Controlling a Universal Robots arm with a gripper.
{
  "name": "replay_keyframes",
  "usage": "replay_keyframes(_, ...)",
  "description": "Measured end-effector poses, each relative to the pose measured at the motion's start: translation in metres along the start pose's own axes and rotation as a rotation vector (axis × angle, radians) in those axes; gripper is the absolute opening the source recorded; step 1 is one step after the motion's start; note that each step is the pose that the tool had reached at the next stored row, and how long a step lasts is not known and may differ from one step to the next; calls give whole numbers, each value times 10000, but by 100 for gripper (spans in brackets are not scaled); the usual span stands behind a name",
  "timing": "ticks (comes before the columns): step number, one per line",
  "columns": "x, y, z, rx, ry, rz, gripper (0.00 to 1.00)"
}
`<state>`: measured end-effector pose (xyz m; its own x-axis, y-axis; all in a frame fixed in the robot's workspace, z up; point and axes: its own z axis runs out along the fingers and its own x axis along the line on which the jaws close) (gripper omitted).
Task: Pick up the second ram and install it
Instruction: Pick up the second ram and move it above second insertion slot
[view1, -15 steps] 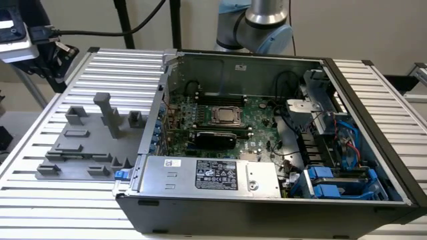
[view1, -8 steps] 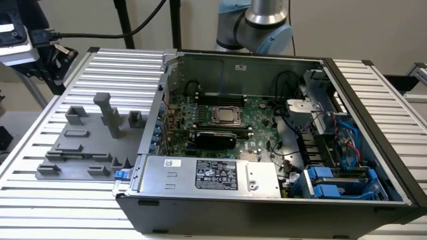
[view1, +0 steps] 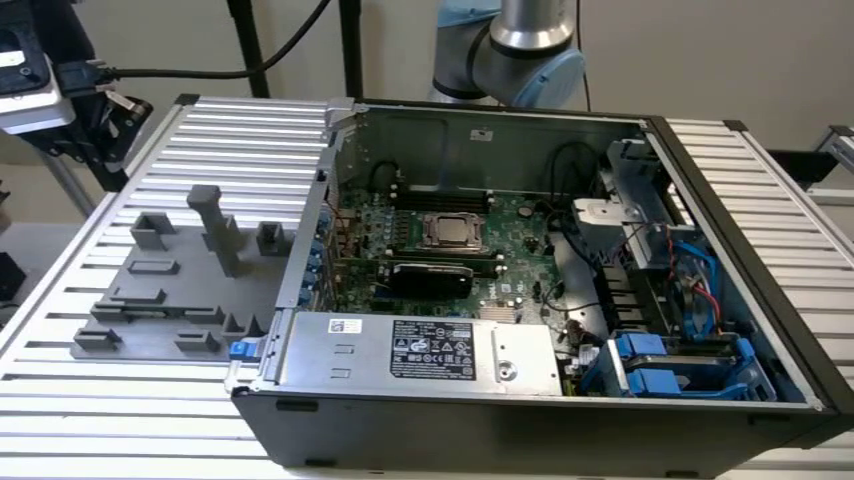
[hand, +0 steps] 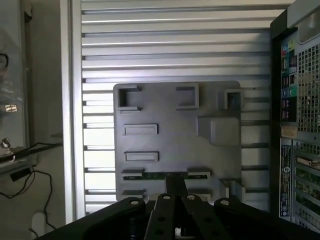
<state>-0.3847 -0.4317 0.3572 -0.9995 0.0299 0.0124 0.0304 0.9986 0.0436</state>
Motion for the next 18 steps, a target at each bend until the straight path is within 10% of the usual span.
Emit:
replay_keyframes(11,3,0,1,0,-19,-49,0)
replay_keyframes(18,2,-1,20,12,17,-1272,0)
